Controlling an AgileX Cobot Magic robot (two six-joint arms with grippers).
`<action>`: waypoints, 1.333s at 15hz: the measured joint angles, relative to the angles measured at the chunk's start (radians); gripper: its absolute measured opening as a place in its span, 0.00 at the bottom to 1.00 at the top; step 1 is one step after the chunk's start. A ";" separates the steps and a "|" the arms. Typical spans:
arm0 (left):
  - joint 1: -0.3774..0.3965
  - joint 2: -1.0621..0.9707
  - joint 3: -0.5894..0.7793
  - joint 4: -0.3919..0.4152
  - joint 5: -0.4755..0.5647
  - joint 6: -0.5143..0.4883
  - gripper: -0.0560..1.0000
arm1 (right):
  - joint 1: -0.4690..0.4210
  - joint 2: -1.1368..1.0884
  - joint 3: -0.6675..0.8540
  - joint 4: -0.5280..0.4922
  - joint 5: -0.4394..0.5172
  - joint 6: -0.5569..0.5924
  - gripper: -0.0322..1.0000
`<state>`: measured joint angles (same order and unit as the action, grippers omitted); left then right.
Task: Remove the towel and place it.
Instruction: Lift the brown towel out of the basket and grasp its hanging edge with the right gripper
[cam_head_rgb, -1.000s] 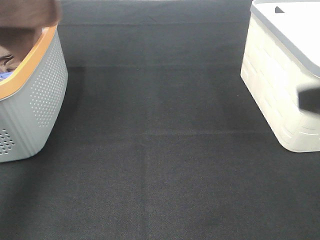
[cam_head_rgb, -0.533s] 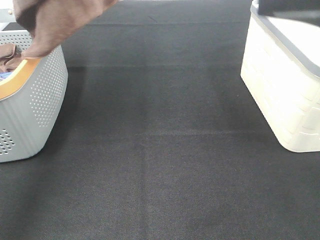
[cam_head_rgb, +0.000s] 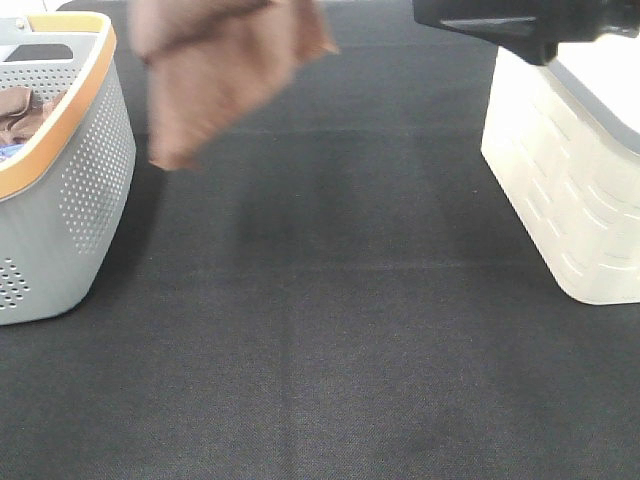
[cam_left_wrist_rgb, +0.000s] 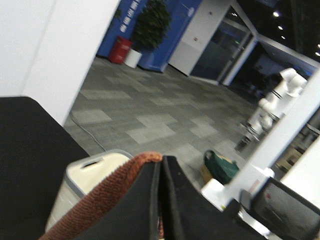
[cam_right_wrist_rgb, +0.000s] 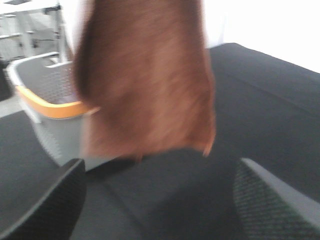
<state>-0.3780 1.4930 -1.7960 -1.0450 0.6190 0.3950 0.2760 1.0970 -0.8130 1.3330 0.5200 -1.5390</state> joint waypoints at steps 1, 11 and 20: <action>-0.003 0.000 0.000 -0.017 0.041 0.009 0.05 | 0.000 0.011 0.000 0.000 -0.017 -0.001 0.77; -0.003 0.000 -0.002 -0.177 0.237 0.081 0.05 | 0.000 0.120 -0.001 0.027 0.102 -0.001 0.77; -0.003 0.000 -0.003 -0.209 0.270 0.103 0.05 | 0.000 0.155 -0.001 0.058 0.162 -0.002 0.77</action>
<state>-0.3810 1.4930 -1.7990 -1.2540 0.8890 0.4980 0.2760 1.2520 -0.8140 1.3910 0.6820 -1.5410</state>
